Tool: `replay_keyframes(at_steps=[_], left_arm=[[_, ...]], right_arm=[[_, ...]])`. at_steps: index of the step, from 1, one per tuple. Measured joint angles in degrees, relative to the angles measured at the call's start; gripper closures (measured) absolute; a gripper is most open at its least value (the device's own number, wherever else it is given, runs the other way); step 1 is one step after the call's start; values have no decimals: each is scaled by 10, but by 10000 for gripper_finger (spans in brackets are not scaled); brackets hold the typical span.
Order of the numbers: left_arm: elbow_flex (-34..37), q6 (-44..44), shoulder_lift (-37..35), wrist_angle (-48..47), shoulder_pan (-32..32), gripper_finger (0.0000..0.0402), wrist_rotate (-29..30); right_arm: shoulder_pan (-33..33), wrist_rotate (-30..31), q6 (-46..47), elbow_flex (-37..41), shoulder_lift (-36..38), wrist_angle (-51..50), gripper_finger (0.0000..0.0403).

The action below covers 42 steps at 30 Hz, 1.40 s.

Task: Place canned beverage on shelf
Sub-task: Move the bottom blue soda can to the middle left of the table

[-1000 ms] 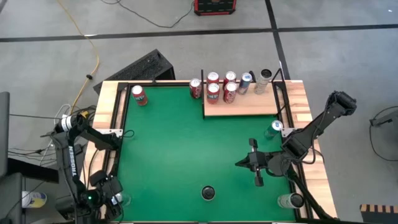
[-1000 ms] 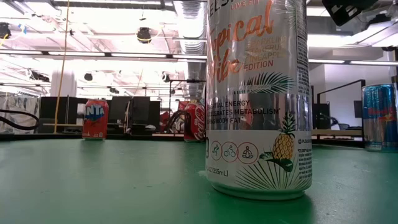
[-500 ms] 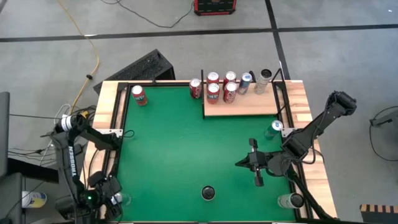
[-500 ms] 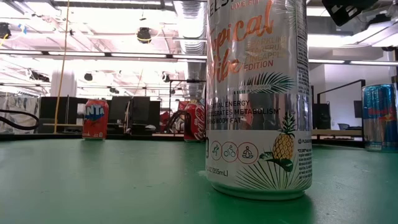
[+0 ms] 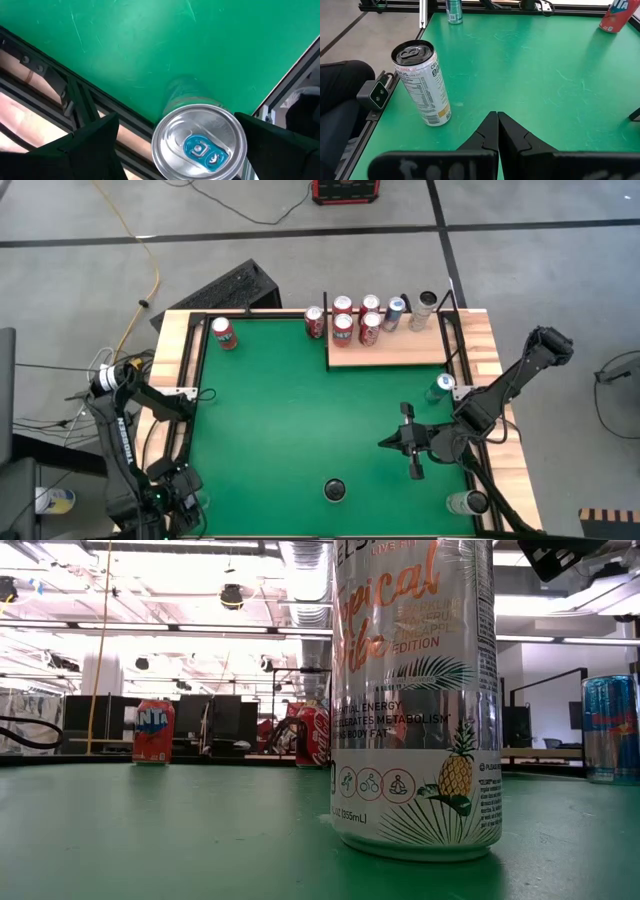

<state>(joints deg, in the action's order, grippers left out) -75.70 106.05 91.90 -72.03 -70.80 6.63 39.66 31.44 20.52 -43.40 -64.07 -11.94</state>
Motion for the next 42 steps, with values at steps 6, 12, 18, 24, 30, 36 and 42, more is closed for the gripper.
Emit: replay_keyframes(at_steps=[6,12,18,24,30,36,42], left_arm=[[0,-2,0,1,2,24,7],[0,0,0,0,6,24,1],[0,-3,0,5,9,24,-10],[0,11,0,9,9,29,-17],[0,7,0,11,9,85,-14],[0,-10,0,10,9,168,5],[0,-17,0,4,9,179,16]], right_arm=[[0,0,0,0,0,0,380],[0,0,0,0,0,0,380],[0,0,0,0,0,0,380],[0,0,-2,0,0,0,380],[0,0,0,0,0,0,380],[0,0,0,0,0,0,380],[0,0,0,0,0,0,380]])
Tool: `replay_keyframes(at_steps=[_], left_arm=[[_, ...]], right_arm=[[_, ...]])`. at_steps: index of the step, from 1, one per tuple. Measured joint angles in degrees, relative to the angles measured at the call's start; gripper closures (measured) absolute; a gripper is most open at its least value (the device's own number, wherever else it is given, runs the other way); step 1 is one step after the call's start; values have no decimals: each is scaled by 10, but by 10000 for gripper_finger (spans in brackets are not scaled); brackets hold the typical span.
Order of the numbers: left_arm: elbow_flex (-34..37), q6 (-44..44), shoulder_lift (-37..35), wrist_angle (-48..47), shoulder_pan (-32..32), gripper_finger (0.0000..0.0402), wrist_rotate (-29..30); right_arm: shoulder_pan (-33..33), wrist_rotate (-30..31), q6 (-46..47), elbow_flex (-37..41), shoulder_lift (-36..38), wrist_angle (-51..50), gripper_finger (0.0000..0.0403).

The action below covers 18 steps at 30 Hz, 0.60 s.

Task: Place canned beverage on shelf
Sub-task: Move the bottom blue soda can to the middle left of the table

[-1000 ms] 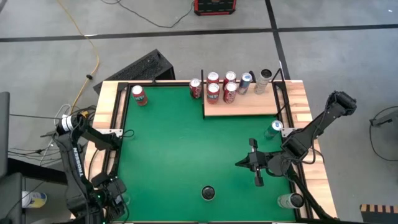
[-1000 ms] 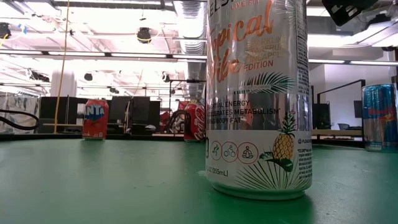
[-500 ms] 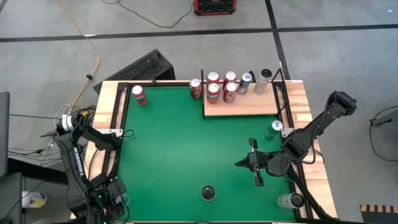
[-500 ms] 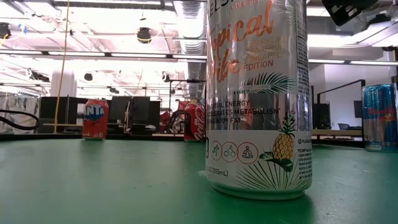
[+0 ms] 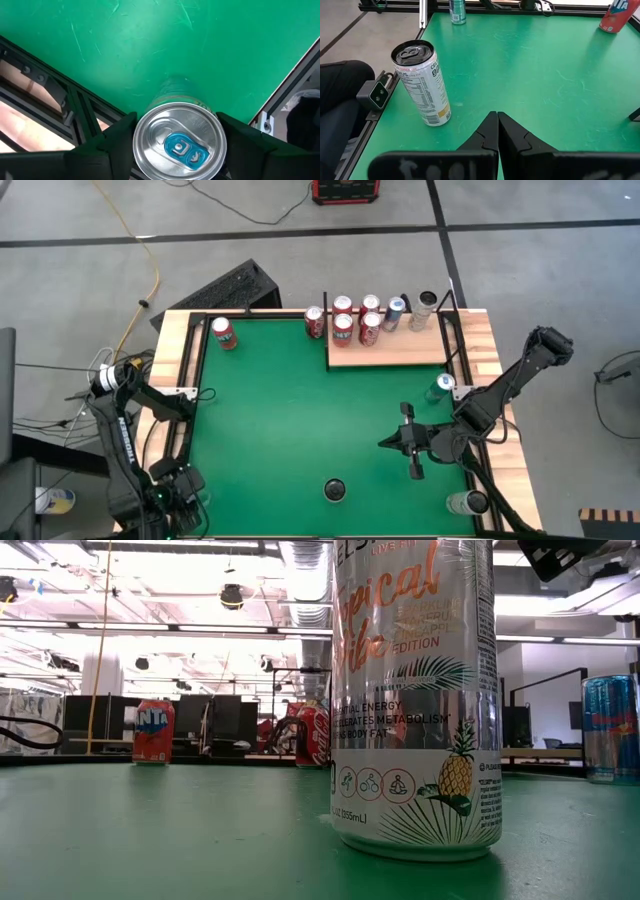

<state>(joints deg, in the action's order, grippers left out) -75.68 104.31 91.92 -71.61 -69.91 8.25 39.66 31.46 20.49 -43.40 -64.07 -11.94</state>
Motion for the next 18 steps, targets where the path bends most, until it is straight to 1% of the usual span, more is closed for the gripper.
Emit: replay_keyframes(at_steps=[7,12,15,18], left_arm=[[0,0,0,-5,0,171,0],[-7,-2,-3,-33,7,177,-1],[-20,-21,-16,-57,27,177,0],[-25,-47,-37,-75,61,177,3]], right_arm=[[0,0,0,0,0,0,380],[0,0,0,0,0,0,380],[0,0,-1,0,0,0,380],[0,0,-2,0,0,0,380]])
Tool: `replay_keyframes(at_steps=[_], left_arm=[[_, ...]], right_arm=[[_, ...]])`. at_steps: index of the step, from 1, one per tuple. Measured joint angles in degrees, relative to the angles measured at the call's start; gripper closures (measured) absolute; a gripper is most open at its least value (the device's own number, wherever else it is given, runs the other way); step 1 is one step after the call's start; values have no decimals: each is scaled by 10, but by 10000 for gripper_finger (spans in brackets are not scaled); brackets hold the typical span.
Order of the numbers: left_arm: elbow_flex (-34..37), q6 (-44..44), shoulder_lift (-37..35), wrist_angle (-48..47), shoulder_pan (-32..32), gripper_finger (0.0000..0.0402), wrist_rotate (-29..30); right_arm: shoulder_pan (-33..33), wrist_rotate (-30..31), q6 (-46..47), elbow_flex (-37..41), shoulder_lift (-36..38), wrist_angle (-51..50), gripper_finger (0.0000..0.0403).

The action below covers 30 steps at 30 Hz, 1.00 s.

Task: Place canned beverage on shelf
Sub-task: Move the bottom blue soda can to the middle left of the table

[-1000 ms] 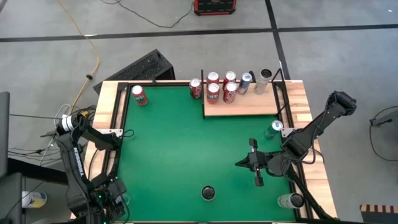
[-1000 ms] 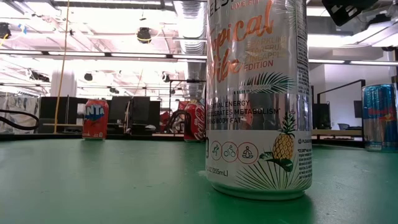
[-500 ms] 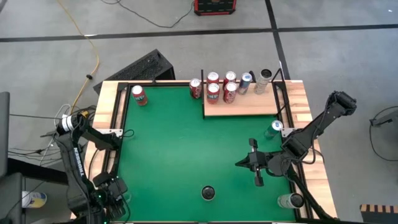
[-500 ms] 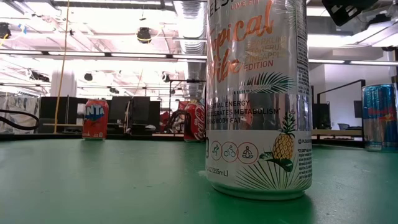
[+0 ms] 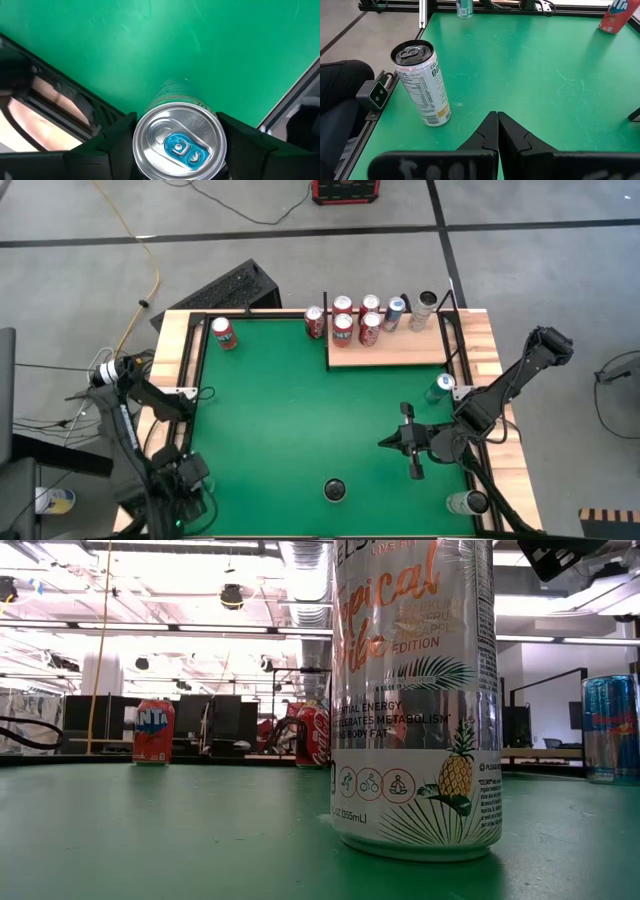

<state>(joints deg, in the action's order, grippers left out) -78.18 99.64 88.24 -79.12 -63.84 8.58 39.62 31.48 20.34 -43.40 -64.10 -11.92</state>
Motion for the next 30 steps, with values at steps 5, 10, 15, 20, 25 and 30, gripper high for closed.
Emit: replay_keyframes(at_steps=[5,10,15,20,25,30], left_arm=[[-1,-85,-42,-6,96,177,48],[-1,-245,-64,19,244,176,71],[-1,-422,-64,109,392,176,52],[-1,-555,-64,214,517,176,21],[-1,-646,-64,274,599,176,-33],[-1,-692,-64,273,663,175,-52]], right_arm=[[0,0,-7,0,0,1,380],[0,0,-7,0,0,4,380],[2,0,-5,0,0,-1,380],[0,0,-5,0,0,-14,380],[-2,3,-15,0,0,-27,380],[-46,11,-102,0,1,24,380]])
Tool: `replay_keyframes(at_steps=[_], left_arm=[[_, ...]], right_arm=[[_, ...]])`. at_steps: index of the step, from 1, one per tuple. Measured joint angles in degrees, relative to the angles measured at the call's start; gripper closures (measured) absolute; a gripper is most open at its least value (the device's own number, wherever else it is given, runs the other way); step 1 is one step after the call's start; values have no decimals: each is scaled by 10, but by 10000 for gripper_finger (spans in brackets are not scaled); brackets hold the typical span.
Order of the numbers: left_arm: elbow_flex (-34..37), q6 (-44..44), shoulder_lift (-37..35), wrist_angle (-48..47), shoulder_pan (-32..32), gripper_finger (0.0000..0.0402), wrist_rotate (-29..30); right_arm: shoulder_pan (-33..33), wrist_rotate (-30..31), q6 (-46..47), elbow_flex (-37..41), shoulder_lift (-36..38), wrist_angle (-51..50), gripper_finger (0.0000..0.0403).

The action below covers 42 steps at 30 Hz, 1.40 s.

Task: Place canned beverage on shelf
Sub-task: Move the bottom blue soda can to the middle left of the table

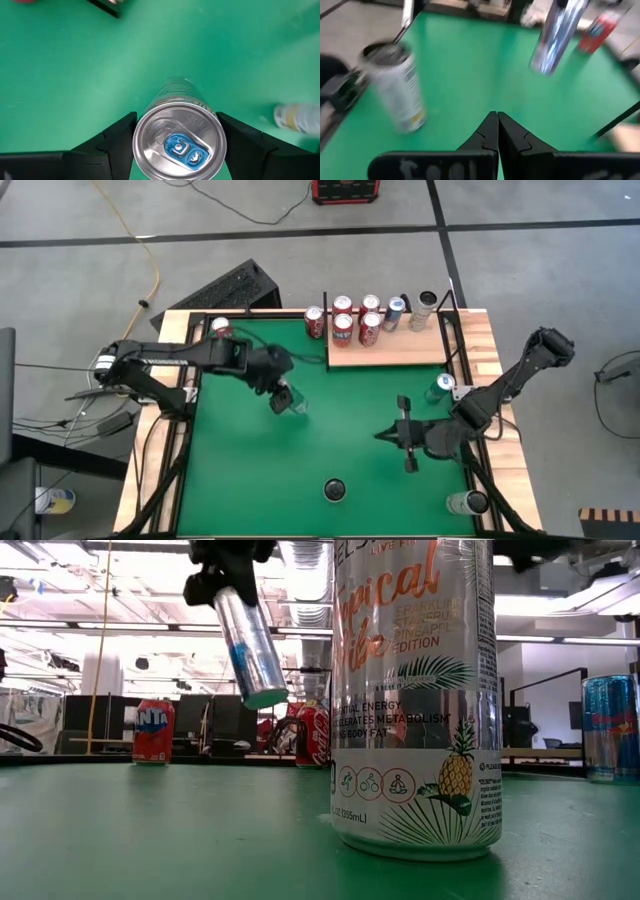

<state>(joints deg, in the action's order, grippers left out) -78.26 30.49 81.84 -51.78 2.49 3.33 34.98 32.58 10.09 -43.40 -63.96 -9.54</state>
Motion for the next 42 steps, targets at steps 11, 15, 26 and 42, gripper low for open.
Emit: replay_keyframes(at_steps=[11,15,26,42], left_arm=[[0,-41,18,-1,80,175,-15],[0,-44,30,-31,91,175,-38],[0,-72,65,-66,86,175,-45],[0,-67,94,-62,80,150,-46]], right_arm=[[-295,-244,-180,-54,14,59,380],[-359,-265,-177,-51,14,55,380],[-368,-273,-177,-51,9,77,379],[-330,-273,-190,-51,9,73,379]])
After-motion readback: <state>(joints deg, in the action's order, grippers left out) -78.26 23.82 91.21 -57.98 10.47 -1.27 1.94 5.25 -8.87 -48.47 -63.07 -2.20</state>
